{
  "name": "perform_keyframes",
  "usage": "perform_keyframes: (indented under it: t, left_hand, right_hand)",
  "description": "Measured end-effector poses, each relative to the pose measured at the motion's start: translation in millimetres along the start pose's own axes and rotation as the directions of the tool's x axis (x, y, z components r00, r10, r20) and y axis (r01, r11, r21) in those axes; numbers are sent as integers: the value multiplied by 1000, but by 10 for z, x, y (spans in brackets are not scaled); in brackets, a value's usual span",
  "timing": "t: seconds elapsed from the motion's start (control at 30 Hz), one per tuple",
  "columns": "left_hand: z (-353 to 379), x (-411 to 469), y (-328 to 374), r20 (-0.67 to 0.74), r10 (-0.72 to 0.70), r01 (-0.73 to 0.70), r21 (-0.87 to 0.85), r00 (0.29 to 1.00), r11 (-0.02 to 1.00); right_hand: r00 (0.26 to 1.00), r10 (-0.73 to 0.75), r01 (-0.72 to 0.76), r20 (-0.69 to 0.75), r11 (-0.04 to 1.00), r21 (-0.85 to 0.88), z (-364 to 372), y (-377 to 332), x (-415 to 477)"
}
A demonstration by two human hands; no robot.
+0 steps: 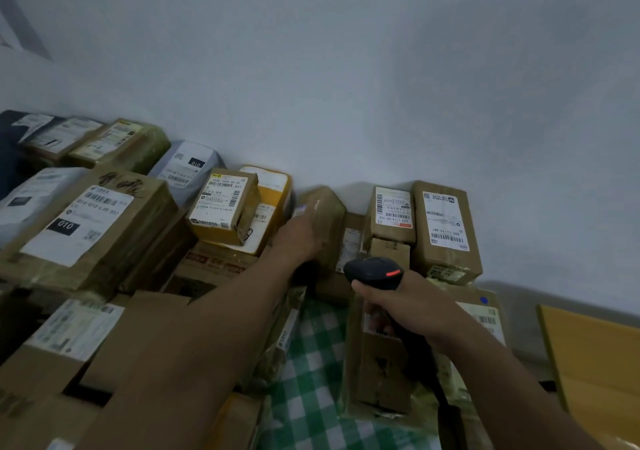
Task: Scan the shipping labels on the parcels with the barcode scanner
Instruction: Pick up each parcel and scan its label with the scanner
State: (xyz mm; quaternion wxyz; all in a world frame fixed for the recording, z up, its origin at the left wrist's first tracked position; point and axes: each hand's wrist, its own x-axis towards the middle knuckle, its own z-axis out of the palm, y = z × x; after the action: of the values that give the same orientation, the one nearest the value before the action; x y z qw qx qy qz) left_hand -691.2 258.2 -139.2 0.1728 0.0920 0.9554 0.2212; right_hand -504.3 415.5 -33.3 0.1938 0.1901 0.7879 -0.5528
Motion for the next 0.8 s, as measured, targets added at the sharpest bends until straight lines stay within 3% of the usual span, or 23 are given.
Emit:
perform_keyframes:
  t: [0.1,0.2,0.33,0.4,0.53,0.67,0.8]
  left_hand:
    - [3,63,102,-43,40,-39,8,998,999]
    - [86,129,146,9,118,-119,59,993,991]
    - [98,178,157,64,69,-72,38,996,997]
    - [54,136,142,-1,58,-58,32,998,998]
    - [20,53,30,-73,6,5,150,997,989]
    - [85,37,-72,-23,15,-8,272,1000,962]
    - [101,-33,12,-91,65,-47,184,994,982]
  right_hand:
    - [1000,4,-4,9,1000,2,-16,-13,0]
    - [1000,3,-3,11,1000,1,-14,7,13]
    - [1000,-3,3,8,1000,-7,7,18,46]
    - [1000,-4,4,8,1000,-7,17,21,51]
    - [1000,7,-6,12,1000,-23,-1,24,39]
    - [1000,20,-20,0,999,-37,-10,21,42]
    - [999,31,-32,-13,998,-48,-17,22,35]
